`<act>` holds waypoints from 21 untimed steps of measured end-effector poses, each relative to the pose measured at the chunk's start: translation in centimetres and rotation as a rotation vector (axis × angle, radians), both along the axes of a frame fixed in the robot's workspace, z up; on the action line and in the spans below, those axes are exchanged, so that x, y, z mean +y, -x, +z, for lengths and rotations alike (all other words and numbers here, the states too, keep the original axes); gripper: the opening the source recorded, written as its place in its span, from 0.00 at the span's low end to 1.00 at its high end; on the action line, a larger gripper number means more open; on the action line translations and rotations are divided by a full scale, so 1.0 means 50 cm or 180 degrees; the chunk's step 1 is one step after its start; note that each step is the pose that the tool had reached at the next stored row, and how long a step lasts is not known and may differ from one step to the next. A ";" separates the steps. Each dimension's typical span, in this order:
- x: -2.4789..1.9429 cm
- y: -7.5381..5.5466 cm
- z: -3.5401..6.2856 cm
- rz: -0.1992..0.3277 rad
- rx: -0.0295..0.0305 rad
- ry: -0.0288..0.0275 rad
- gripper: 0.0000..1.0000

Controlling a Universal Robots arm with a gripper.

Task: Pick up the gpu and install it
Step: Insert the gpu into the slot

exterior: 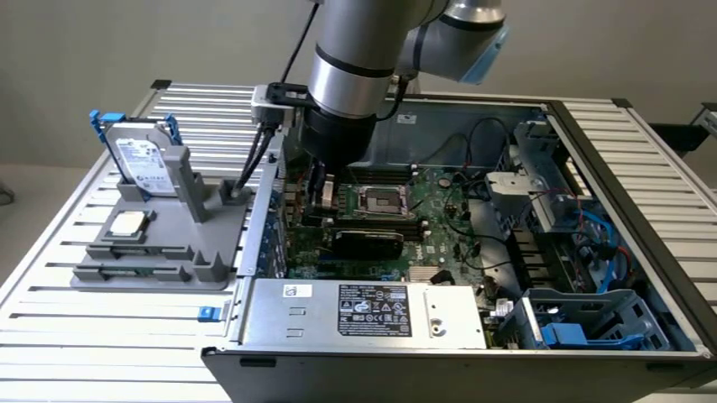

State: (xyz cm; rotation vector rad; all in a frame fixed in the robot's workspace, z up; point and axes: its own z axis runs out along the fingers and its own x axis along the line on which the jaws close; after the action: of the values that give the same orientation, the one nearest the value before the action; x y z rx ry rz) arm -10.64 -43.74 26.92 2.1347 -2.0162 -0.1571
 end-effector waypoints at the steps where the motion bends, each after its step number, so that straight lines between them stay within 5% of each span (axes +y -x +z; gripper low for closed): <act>1: 0.0000 0.003 -0.001 0.0000 0.0002 0.0005 0.11; 5: 0.0000 0.011 -0.003 0.0000 0.0006 0.0019 0.11; 21: 0.0066 0.012 -0.018 0.0010 0.0008 0.0026 0.11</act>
State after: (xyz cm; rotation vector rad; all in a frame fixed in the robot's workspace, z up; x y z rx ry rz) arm -11.23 -43.41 26.03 2.1314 -2.0086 -0.1508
